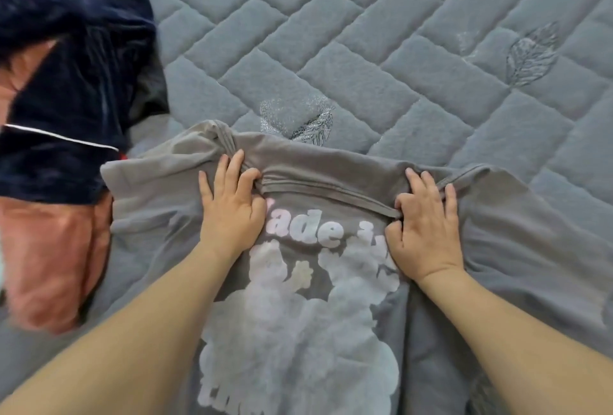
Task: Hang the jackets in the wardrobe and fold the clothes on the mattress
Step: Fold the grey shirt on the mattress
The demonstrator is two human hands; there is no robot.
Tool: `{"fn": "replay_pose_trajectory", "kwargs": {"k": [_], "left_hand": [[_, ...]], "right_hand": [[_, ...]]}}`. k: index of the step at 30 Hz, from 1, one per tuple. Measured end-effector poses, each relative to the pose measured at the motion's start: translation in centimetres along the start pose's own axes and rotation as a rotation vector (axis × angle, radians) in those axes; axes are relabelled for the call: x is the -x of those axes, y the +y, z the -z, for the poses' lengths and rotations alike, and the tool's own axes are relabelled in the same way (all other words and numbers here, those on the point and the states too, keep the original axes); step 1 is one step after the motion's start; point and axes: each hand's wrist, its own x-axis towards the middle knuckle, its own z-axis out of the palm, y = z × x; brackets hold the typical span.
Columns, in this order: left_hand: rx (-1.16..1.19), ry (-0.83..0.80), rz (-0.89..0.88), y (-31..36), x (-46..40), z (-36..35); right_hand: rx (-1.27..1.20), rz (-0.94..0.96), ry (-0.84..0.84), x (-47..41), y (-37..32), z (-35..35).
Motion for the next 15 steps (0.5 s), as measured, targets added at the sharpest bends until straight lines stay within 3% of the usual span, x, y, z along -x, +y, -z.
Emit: {"fn": "replay_pose_trajectory", "kwargs": {"k": [3,6,9,11,13,14,15], "left_hand": [[-0.030,-0.035,-0.015,-0.3,-0.1,0.1],[-0.037,-0.218,-0.028,0.0,-0.1,1.4],[0.246,-0.322,0.057,0.0,-0.2,3.8],[0.519,-0.075,0.298,-0.6,0.4,5.2],[0.498,0.302,0.693,-3.4,0.5,6.5],[0.435,0.378,0.880,-4.8,0.1,7.3],[0.383,0.341,1.021,-6.0,-0.5,8.0]], "right_hand": [[0.016,-0.021,-0.046,-0.2,-0.1,0.0],[0.040,-0.002,-0.067,0.1,-0.7,1.1],[-0.083,0.153,0.015,-2.7,-5.8,1.8],[-0.132,0.250,-0.011,-6.2,-11.1,0.6],[-0.089,0.303,-0.126,-9.0,-16.2,-2.1],[-0.013,0.315,-0.177,-9.2,-17.3,-3.5],[0.054,0.323,-0.203,-9.1,-17.5,-4.6]]}}
